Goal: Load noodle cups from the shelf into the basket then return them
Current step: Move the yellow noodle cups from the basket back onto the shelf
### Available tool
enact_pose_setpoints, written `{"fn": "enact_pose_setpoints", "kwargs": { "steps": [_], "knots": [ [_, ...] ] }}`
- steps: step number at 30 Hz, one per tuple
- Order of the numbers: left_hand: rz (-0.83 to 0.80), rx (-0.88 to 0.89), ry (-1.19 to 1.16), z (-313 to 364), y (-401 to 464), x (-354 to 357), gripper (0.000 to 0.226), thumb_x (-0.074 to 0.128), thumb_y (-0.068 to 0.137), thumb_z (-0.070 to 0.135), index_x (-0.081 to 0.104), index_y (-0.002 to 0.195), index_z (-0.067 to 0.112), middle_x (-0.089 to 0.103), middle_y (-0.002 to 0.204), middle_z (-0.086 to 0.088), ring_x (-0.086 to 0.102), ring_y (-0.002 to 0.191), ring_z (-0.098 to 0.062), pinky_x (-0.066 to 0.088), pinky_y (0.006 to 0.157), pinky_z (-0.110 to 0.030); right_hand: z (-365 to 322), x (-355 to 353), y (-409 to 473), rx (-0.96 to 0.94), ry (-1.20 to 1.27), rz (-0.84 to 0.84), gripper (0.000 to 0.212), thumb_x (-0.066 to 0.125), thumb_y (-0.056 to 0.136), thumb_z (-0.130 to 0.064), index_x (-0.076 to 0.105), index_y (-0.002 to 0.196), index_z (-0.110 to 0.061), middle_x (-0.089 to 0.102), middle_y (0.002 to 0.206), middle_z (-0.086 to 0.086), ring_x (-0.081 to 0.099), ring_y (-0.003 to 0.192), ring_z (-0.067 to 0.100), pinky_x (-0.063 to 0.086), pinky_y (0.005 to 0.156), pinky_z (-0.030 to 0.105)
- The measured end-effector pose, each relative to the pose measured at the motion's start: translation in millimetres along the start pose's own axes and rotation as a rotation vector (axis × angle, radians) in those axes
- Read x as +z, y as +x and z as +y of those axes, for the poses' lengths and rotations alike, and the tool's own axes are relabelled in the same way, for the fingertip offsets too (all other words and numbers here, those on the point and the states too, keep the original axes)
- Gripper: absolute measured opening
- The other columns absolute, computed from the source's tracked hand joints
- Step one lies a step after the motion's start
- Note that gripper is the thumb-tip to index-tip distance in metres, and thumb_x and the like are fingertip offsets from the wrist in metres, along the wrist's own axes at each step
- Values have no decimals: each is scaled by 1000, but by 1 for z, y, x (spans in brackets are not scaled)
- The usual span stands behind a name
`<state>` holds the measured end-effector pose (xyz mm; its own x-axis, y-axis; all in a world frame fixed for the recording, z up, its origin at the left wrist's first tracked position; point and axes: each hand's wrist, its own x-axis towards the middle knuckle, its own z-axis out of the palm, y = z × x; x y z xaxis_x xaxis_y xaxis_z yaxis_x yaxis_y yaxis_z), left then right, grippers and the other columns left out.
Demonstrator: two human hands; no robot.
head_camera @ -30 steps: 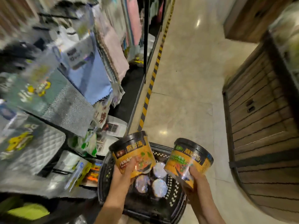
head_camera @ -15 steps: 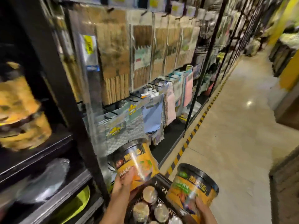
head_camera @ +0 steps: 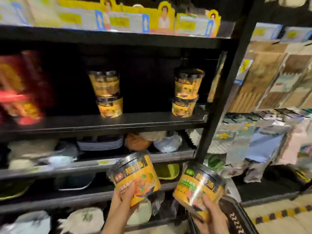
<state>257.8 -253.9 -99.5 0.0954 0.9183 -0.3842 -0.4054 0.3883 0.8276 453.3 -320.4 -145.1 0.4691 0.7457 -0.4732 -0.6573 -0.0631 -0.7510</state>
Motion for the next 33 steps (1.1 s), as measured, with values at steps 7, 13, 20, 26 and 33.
{"fn": "enact_pose_setpoints", "kwargs": {
  "steps": [7,13,20,26,33],
  "knots": [
    [52,107,22,39,3,-98,56,62,59,41,54,112,22,70,100,-6,65,93,-25,48,79,-36,54,88,-24,20,-34,-361,130,95,6,-37,52,128,-17,69,113,11,69,95,26,59,67,34],
    [5,196,38,104,31,-150,62,61,59,41,53,117,19,68,108,-7,65,95,-22,49,79,-36,86,175,-30,-35,-42,-374,113,94,27,-26,49,131,-16,68,112,12,70,94,26,59,73,39],
    [-75,490,173,210,79,-168,64,61,67,50,49,123,21,65,114,0,66,92,-5,48,89,-32,89,277,-24,-304,-337,-410,86,83,55,-45,42,127,-24,64,115,-1,61,106,16,46,96,38],
    [-62,701,270,282,122,-153,68,63,56,60,52,114,27,68,108,5,64,101,-9,49,89,-29,82,352,6,-498,-559,-486,95,75,59,-37,24,139,-27,53,124,-11,55,109,2,47,87,23],
    [17,822,488,307,172,-129,86,62,48,67,36,121,30,57,105,22,55,95,8,46,81,-18,86,415,57,-574,-790,-535,122,88,52,-39,11,147,-24,40,142,-2,47,125,13,43,104,39]
  ]
}}
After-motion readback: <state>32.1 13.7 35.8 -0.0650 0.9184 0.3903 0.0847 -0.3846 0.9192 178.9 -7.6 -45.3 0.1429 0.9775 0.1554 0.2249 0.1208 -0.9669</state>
